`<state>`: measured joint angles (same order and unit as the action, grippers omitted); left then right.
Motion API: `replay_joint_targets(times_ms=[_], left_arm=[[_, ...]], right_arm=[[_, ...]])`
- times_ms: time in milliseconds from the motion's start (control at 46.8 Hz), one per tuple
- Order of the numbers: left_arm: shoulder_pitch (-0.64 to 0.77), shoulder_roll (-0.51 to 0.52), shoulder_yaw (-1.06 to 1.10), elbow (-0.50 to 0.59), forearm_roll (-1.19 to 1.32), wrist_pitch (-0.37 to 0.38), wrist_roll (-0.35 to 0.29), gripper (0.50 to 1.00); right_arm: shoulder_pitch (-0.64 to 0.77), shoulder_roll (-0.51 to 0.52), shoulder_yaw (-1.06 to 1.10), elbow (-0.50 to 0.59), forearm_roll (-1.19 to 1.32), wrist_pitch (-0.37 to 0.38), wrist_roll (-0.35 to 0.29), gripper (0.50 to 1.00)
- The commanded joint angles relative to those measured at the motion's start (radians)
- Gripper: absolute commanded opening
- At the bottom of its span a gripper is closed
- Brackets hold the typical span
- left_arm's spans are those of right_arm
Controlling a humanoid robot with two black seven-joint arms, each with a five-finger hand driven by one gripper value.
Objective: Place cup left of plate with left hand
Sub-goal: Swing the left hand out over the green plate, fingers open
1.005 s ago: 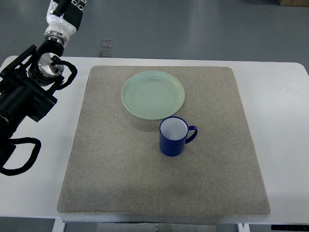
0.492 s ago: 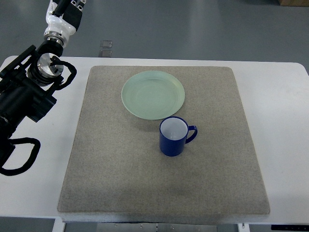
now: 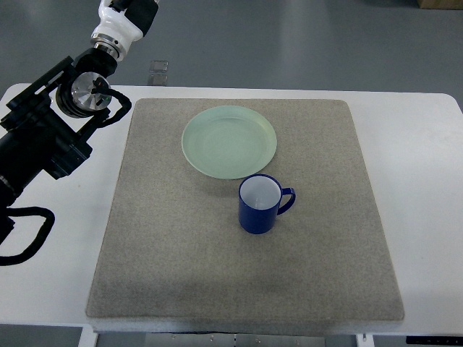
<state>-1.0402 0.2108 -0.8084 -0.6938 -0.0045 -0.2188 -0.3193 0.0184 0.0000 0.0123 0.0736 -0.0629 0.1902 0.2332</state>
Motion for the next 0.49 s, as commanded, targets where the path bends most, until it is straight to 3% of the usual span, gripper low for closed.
replay_joint_targets(times_ms=[0,299,470], left_arm=[[0.002,0.036,0.046,-0.053,0.001,-0.001,0.0,0.994],[-0.003,0.148,0.205,-0.194,0.003,-0.037,-0.001,0.994],[-0.003,0.229,0.302,-0.329,0.003,-0.042,-0.001,0.994]], right_arm=[[0.0,0.0,0.0,0.0,0.0,0.0,0.0,0.932],[0.0,0.0,0.0,0.0,0.0,0.0,0.0,0.932],[0.0,0.0,0.0,0.0,0.0,0.0,0.0,0.932]])
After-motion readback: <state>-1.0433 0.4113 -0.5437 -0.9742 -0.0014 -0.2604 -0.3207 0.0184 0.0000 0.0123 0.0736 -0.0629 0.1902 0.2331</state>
